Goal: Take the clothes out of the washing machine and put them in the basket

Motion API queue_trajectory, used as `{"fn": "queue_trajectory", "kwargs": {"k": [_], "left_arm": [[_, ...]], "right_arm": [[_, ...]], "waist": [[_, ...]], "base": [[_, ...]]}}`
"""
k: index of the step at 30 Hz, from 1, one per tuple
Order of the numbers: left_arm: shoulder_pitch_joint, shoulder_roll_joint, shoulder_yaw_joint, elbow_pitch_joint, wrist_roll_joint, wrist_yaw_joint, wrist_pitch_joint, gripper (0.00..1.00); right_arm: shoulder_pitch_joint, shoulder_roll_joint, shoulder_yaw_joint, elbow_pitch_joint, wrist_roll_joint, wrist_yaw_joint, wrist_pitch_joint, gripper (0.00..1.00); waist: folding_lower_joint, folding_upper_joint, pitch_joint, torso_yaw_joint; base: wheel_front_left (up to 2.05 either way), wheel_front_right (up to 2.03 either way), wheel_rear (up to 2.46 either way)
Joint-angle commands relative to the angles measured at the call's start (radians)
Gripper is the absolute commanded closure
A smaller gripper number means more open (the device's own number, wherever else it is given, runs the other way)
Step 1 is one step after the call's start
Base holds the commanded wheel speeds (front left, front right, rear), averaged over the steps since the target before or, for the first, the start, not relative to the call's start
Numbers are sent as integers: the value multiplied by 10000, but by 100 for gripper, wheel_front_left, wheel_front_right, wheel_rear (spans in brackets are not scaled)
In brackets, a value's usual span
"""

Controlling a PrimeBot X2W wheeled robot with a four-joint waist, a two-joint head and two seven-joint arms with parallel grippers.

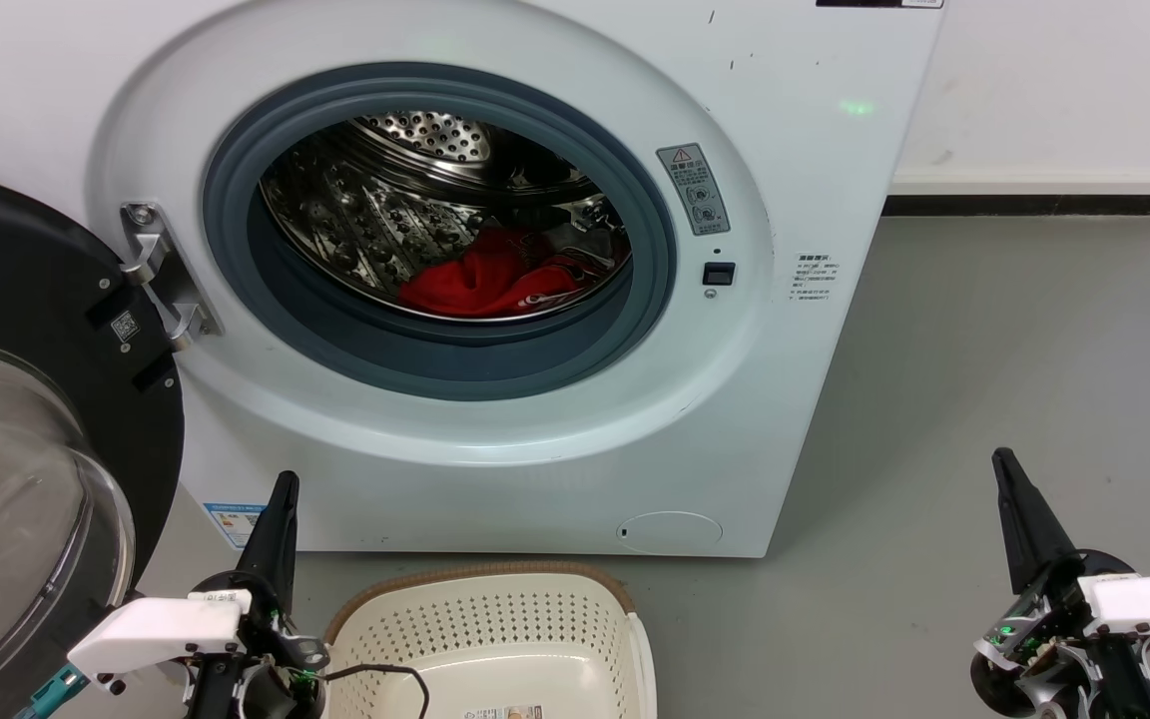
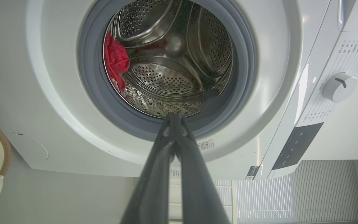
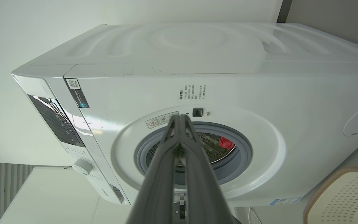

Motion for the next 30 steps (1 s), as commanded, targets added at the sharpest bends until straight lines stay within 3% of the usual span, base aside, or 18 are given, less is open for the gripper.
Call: {"fn": "queue_trajectory", "kwargs": {"k": [1, 29, 30], "left_arm": [[-58, -3, 20, -2, -18, -22, 18, 100], [-58, -3, 20, -2, -18, -22, 18, 100], [0, 0, 0, 0, 0, 0, 0, 0]], "right_arm": [[-126, 29, 8, 11, -48, 0, 6, 100], [-127, 30, 8, 11, -48, 0, 6, 100], [0, 0, 0, 0, 0, 0, 0, 0]], "waist": [[0, 0, 0, 0], [0, 0, 0, 0], [0, 0, 0, 0]], "base": [[0, 0, 0], [0, 0, 0], [0, 0, 0]]}}
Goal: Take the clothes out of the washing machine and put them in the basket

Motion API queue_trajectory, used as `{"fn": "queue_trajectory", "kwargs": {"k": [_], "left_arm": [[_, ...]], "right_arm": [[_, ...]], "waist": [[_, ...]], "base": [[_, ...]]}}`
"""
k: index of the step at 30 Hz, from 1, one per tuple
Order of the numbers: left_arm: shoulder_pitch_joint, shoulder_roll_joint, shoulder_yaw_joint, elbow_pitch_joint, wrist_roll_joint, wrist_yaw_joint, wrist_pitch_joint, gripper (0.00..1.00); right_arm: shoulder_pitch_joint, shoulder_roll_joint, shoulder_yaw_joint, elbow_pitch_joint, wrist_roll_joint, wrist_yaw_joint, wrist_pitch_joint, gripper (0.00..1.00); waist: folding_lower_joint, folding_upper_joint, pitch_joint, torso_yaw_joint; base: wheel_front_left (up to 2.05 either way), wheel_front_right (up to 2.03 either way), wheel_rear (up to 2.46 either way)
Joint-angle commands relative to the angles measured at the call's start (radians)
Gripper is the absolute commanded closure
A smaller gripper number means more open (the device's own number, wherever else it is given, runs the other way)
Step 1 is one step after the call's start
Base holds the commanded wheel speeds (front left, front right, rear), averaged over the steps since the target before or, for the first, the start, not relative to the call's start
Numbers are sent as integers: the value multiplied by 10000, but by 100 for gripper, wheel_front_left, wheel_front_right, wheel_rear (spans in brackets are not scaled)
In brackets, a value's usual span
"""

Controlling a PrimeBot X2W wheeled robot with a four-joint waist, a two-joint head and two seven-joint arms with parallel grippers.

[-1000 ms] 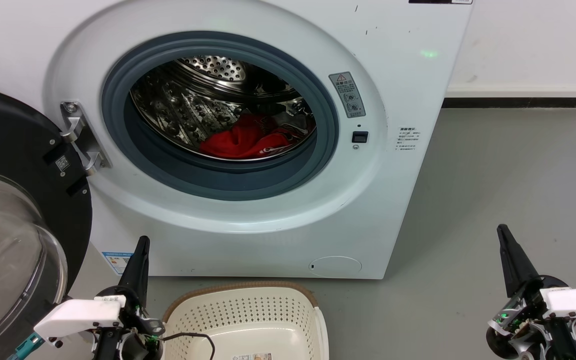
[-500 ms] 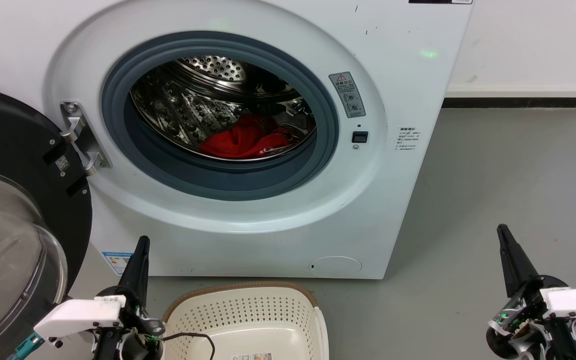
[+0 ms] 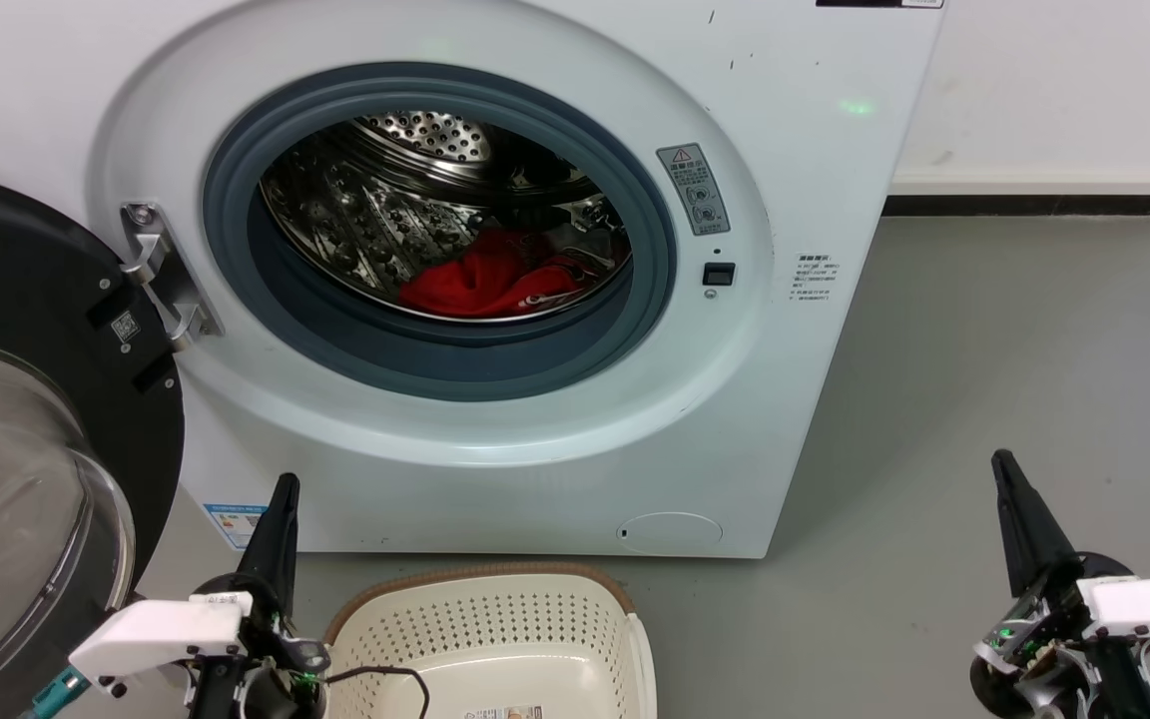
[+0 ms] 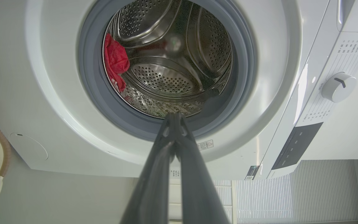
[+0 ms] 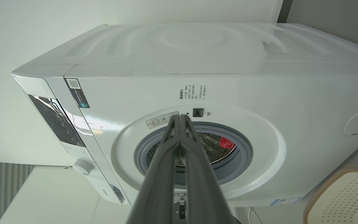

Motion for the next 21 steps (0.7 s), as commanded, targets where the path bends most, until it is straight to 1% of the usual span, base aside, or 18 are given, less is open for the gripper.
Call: {"fn": "queue_trajectory", "kwargs": {"k": [1, 11, 15, 20, 21], "left_arm": [[20, -4, -8, 52, 2, 2, -4, 0], [-162, -3, -532, 2, 306, 2, -486, 0], [-253, -2, -607, -101, 895, 2, -677, 0], [-349, -1, -728, -297, 2018, 2, -901, 0], [-349, -1, -728, -297, 2018, 2, -901, 0]], "right_arm": [[25, 0, 2, 40, 2, 2, 0, 0], [180, 4, 180, -309, -400, 0, -482, 0], [231, 4, 217, -467, -957, 0, -672, 0], [268, 5, 274, -680, -2108, 0, -898, 0], [268, 5, 274, -680, -2108, 0, -898, 0]], "waist": [[0, 0, 0, 0], [0, 0, 14, -4], [0, 0, 23, 4], [0, 0, 37, 22], [0, 0, 37, 22]], "base": [[0, 0, 0], [0, 0, 0], [0, 0, 0], [0, 0, 0], [0, 0, 0]]}}
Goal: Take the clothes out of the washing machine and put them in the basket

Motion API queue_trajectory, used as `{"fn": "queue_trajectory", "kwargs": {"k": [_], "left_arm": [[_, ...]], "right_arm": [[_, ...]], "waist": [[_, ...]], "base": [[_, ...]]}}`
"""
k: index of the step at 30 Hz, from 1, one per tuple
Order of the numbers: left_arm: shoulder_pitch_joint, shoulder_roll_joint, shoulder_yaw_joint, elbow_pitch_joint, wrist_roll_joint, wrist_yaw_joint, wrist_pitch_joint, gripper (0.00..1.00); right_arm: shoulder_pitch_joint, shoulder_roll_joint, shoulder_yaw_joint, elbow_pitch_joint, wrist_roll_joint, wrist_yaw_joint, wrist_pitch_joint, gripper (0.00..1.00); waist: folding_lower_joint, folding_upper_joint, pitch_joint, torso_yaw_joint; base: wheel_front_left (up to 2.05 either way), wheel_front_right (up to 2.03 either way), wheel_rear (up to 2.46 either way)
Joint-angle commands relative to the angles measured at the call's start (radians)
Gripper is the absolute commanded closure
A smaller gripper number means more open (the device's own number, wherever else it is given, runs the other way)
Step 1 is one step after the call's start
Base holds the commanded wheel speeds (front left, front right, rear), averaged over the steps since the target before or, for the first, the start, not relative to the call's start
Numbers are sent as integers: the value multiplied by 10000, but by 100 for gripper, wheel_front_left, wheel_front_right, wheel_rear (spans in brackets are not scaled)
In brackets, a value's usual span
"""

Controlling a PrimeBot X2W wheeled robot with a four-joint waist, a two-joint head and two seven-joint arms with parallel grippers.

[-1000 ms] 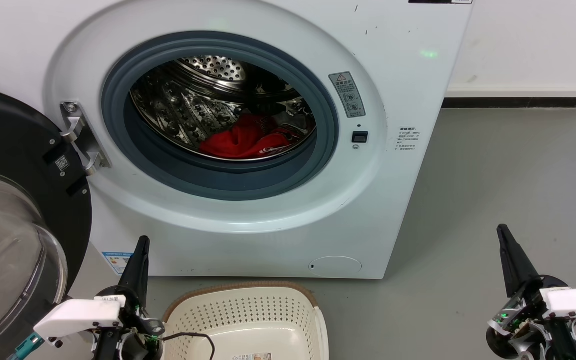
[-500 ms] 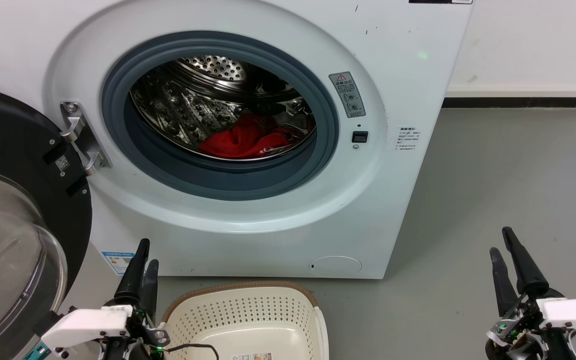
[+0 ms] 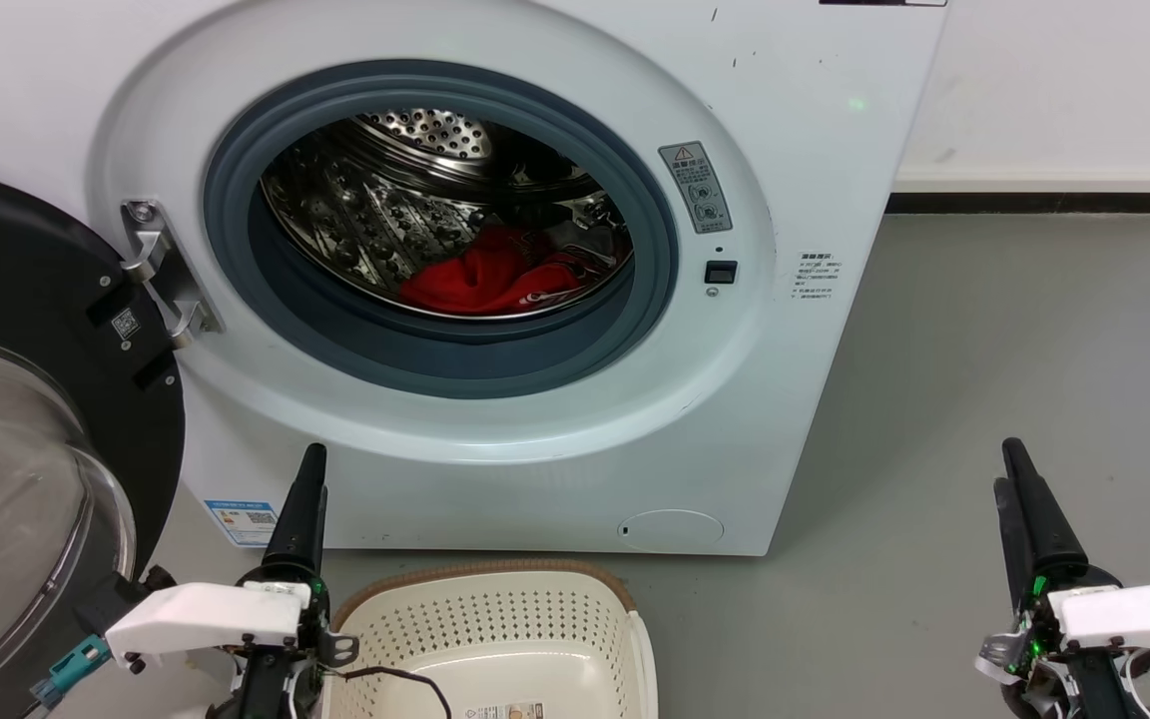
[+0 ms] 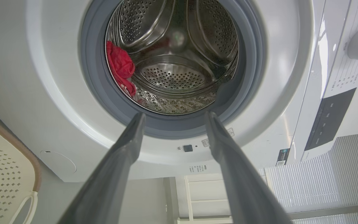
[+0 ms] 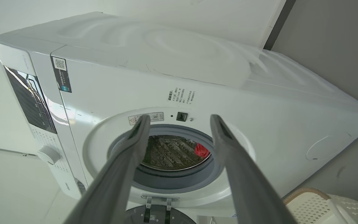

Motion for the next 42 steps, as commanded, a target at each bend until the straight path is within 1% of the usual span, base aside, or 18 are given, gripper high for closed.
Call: {"fn": "queue_trajectory", "kwargs": {"k": [1, 10, 21, 33, 38, 42], "left_arm": [[-331, 29, -78, -243, 436, -2, -109, 0], [-428, 30, -377, -470, 2481, -2, -478, 0], [-523, 33, -679, -519, 4664, -3, -889, 0], [-601, 42, -1074, -411, 6605, -3, -1282, 0], [-648, 44, -1169, -411, 7447, 0, -1437, 0], [-664, 64, -1254, -397, 8142, 85, -1552, 0]], "right_arm": [[-82, -8, 23, -270, -478, 0, -110, 0], [-3, -7, 173, -627, -2968, 0, -482, 0], [143, -5, 357, -813, -5442, 0, -888, 0], [199, -4, 392, -796, -7612, 0, -1291, 0], [168, -3, 379, -663, -8347, 0, -1438, 0], [127, -2, 373, -586, -8873, 0, -1555, 0]], "waist": [[0, -1, 1, 7], [0, -1, -6, 51], [0, -1, -26, 113], [0, -1, -57, 159], [0, -1, -49, 175], [0, -1, -41, 199]], "base": [[0, 0, 0], [0, 0, 0], [0, 0, 0], [0, 0, 0], [0, 0, 0], [0, 0, 0]]}}
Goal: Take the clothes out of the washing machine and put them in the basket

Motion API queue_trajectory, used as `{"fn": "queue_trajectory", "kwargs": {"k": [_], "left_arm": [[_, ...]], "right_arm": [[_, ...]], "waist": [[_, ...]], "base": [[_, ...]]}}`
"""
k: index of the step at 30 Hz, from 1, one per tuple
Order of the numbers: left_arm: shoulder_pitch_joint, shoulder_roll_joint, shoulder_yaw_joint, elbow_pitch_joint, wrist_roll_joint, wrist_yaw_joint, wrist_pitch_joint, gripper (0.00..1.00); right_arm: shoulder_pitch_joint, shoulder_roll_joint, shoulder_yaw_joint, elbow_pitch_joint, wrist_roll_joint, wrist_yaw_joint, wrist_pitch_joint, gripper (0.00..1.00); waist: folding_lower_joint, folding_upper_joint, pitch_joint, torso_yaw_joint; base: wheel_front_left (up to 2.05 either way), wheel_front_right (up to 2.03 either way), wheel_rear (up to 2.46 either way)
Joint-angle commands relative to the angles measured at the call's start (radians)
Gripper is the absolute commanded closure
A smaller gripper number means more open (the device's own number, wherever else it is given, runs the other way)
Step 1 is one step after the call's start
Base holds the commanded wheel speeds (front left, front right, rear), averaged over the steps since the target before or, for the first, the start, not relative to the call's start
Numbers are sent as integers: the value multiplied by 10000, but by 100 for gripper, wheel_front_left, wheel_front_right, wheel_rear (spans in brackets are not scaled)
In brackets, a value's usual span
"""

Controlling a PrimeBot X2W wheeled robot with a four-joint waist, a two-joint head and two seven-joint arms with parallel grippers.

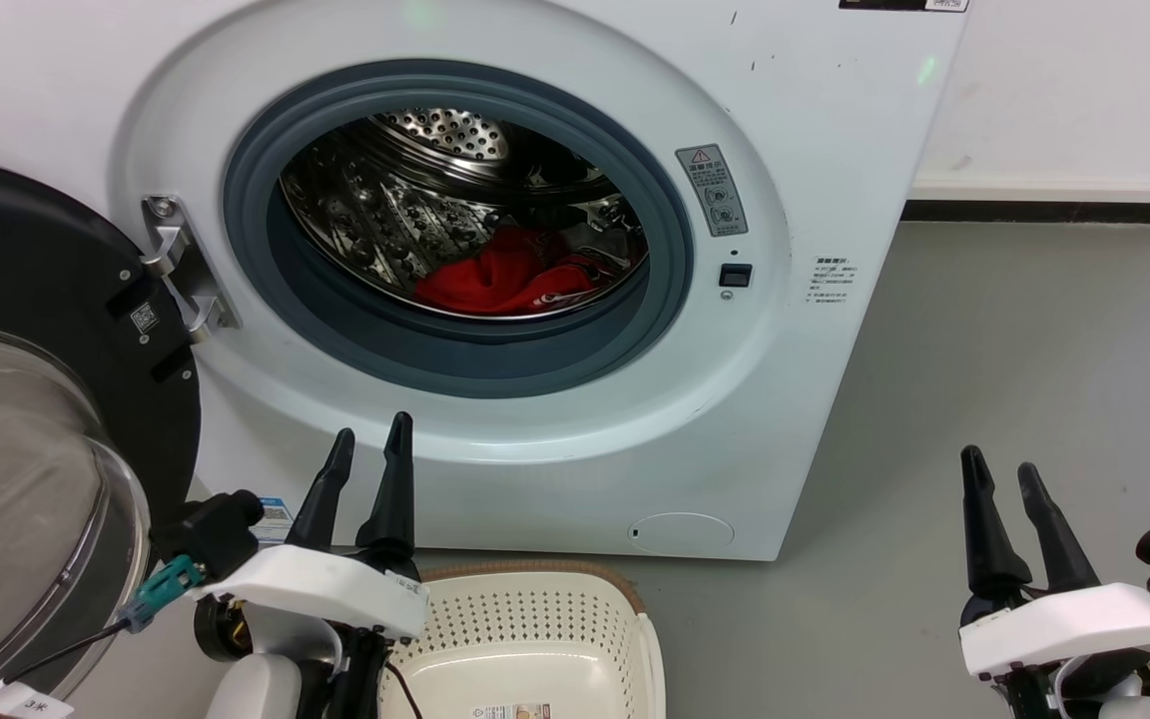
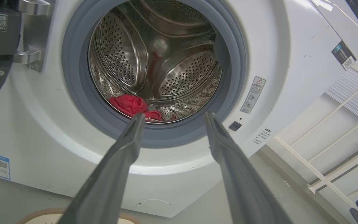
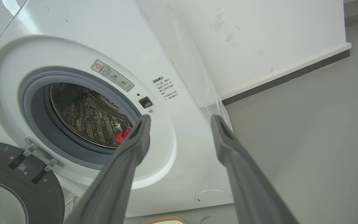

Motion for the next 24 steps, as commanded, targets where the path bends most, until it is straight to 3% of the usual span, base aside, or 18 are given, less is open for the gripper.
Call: {"fn": "queue_trajectory", "kwargs": {"k": [1, 24], "left_arm": [[-265, 44, -65, -81, 422, 64, -106, 0], [-450, 52, -495, 278, 2889, 304, -692, 0]], "right_arm": [[-156, -4, 0, -61, -399, 0, -112, 0], [-81, 0, -45, 11, -2940, 0, -511, 0]], "waist": [[0, 0, 4, 14], [0, 0, 13, 118]], "base": [[0, 0, 0], [0, 0, 0]]}}
